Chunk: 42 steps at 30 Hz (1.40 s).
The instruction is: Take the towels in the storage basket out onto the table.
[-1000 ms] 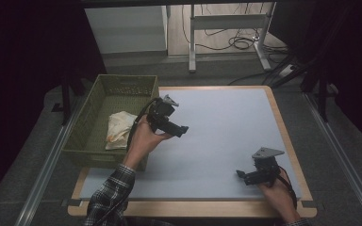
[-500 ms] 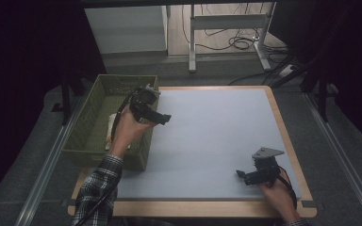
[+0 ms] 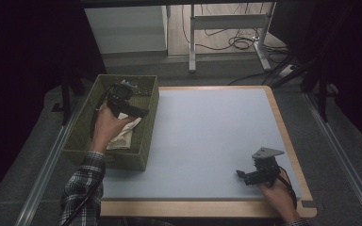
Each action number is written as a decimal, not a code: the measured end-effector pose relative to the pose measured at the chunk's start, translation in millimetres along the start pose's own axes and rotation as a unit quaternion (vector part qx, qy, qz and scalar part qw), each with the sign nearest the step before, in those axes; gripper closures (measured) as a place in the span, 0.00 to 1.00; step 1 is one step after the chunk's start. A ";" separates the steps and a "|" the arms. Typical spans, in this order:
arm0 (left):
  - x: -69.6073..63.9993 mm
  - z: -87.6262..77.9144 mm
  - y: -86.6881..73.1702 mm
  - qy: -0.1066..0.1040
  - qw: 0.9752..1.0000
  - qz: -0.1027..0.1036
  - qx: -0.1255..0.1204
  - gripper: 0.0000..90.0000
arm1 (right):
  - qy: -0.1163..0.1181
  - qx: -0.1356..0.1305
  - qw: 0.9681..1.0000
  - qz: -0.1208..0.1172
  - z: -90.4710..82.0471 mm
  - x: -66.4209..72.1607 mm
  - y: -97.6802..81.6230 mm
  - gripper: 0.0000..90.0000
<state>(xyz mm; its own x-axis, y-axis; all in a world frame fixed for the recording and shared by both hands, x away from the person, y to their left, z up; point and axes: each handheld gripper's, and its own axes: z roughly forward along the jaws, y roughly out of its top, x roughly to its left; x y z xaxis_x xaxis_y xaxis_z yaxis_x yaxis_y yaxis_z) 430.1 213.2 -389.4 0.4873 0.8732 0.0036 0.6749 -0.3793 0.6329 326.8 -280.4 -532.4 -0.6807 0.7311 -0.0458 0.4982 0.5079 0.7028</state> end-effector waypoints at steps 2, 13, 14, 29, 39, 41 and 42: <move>3.6 0.4 -2.2 0.001 1.000 -0.005 0.002 0.01 | 0.000 0.000 1.000 0.000 0.0 0.0 0.0 0.02; 37.9 23.6 -31.2 0.009 0.997 -0.042 0.065 0.01 | 0.000 0.000 1.000 0.000 0.0 0.0 0.0 0.02; 40.3 25.8 -33.3 0.011 0.996 -0.045 0.070 0.01 | 0.000 0.000 1.000 0.000 0.0 0.0 0.0 0.02; 68.0 56.9 -54.7 0.007 0.987 -0.071 0.143 0.04 | 0.000 0.000 1.000 0.000 0.1 0.0 0.0 0.02; 73.0 91.1 -63.5 -0.003 0.967 -0.083 0.242 0.08 | 0.000 0.000 1.000 0.000 0.1 0.0 0.0 0.02; 72.6 97.5 -64.2 0.005 0.961 -0.076 0.265 0.10 | 0.000 0.000 1.000 0.000 0.1 0.0 0.0 0.02; 72.6 97.5 -64.2 0.005 0.961 -0.076 0.265 0.15 | 0.000 0.000 1.000 0.000 0.1 0.0 0.0 0.02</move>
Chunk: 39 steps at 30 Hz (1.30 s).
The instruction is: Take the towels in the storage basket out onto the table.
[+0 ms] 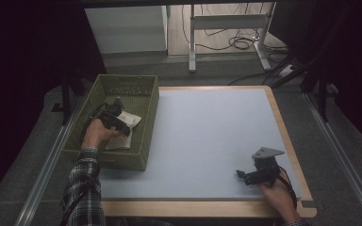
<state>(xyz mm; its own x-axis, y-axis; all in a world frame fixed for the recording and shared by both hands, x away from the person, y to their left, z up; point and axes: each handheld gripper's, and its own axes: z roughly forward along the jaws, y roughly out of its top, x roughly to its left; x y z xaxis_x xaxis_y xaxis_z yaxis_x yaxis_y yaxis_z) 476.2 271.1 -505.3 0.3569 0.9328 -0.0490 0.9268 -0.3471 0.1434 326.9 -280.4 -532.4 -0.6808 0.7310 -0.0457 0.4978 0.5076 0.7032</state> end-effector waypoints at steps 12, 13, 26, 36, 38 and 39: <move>-13.0 -5.6 2.5 0.068 0.997 0.028 0.027 0.82 | 0.000 0.000 1.000 0.000 0.0 0.0 0.0 0.02; -12.2 -7.2 2.0 0.064 0.997 0.029 0.024 0.84 | 0.000 0.000 1.000 0.000 0.0 0.0 0.0 0.02; 3.4 -50.8 -16.7 -0.001 0.997 0.014 -0.069 0.86 | 0.000 0.000 1.000 0.000 0.0 0.0 0.0 0.02; 1.4 -91.6 -24.9 -0.026 0.993 0.025 -0.113 0.85 | 0.000 0.000 1.000 0.000 0.0 0.0 0.0 0.02; -3.3 -103.2 -25.5 -0.025 0.992 0.031 -0.123 0.85 | 0.000 0.000 1.000 0.000 0.0 0.0 0.0 0.02; -4.7 -106.8 -25.5 -0.026 0.991 0.034 -0.126 0.85 | 0.000 0.000 1.000 0.000 0.0 0.0 0.0 0.02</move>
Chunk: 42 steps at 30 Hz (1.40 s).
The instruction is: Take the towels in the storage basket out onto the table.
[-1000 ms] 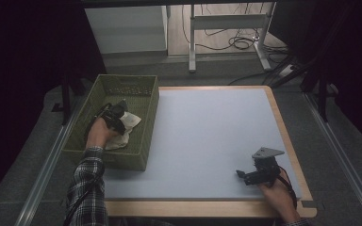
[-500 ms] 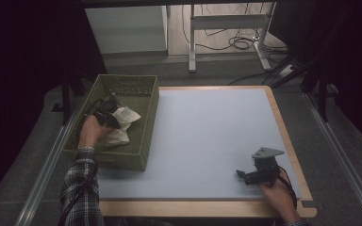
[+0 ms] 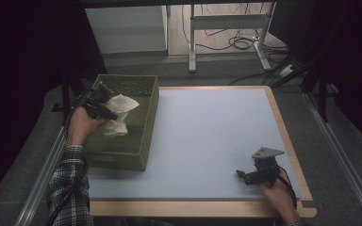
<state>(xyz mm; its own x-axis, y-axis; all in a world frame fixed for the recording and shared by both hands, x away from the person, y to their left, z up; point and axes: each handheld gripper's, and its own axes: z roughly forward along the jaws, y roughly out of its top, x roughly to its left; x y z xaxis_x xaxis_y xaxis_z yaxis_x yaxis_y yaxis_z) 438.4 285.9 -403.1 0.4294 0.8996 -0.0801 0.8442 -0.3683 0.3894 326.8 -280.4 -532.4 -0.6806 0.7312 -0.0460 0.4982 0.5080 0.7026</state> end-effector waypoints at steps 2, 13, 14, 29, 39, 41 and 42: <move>-1.6 -3.4 1.0 -0.001 1.000 0.003 -0.003 0.85 | 0.000 0.000 1.000 0.000 0.0 0.0 0.0 0.02; -24.5 -31.6 16.5 -0.013 0.999 0.038 -0.026 0.84 | 0.000 0.000 1.000 0.000 0.0 0.0 0.0 0.02; -29.1 -35.6 19.3 -0.015 0.998 0.043 -0.031 0.84 | 0.000 0.000 1.000 0.000 0.0 0.0 0.0 0.02; -71.3 -41.7 50.3 -0.032 0.995 0.081 -0.049 0.84 | 0.000 0.000 1.000 0.000 0.1 0.0 0.0 0.02; -96.5 -31.8 68.3 -0.040 0.992 0.105 -0.050 0.84 | 0.001 0.000 1.000 0.001 0.0 0.0 0.0 0.02; -102.8 -28.7 71.8 -0.043 0.992 0.111 -0.049 0.84 | 0.001 0.000 1.000 0.000 0.1 0.0 0.0 0.02; -109.1 -25.6 75.3 -0.044 0.991 0.118 -0.047 0.84 | 0.001 0.000 1.000 0.001 0.0 0.0 0.0 0.02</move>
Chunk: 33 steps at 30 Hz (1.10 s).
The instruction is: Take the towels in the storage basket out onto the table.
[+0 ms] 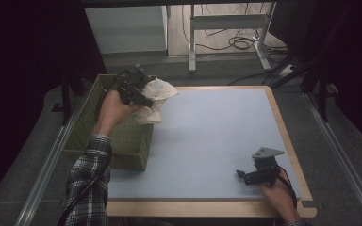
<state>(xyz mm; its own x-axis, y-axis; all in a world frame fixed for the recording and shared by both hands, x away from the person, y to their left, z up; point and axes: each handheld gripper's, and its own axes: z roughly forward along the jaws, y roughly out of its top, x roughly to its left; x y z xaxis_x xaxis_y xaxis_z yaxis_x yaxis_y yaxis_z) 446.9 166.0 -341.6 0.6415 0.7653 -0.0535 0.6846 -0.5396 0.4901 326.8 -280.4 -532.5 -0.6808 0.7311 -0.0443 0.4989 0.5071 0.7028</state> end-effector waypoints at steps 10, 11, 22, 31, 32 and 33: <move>-24.4 22.9 20.9 -0.013 1.000 0.028 0.004 0.83 | 0.000 0.000 1.000 0.001 0.0 0.1 0.0 0.02; -24.4 22.9 20.9 -0.013 1.000 0.028 0.004 0.83 | 0.000 0.000 1.000 0.001 0.0 0.1 0.0 0.02; -61.1 65.5 41.4 -0.027 0.997 0.068 0.027 0.83 | 0.001 0.000 1.000 0.001 0.0 0.0 0.0 0.02; -87.6 101.1 53.8 -0.039 0.995 0.082 0.037 0.82 | 0.000 0.000 1.000 0.000 0.0 -0.1 0.0 0.02; -90.7 105.6 54.9 -0.041 0.995 0.084 0.038 0.82 | 0.000 0.000 1.000 0.000 0.0 0.0 0.0 0.02; -94.0 110.3 56.0 -0.042 0.995 0.085 0.041 0.82 | 0.000 0.000 1.000 0.000 0.0 0.0 0.0 0.02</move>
<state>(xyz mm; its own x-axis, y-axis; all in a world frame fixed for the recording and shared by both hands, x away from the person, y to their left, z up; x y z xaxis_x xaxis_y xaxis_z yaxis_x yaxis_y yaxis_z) 463.1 25.1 -405.1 0.7751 0.6299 -0.0496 0.5868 -0.6886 0.4260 326.8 -280.4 -532.5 -0.6800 0.7318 -0.0444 0.4995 0.5068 0.7026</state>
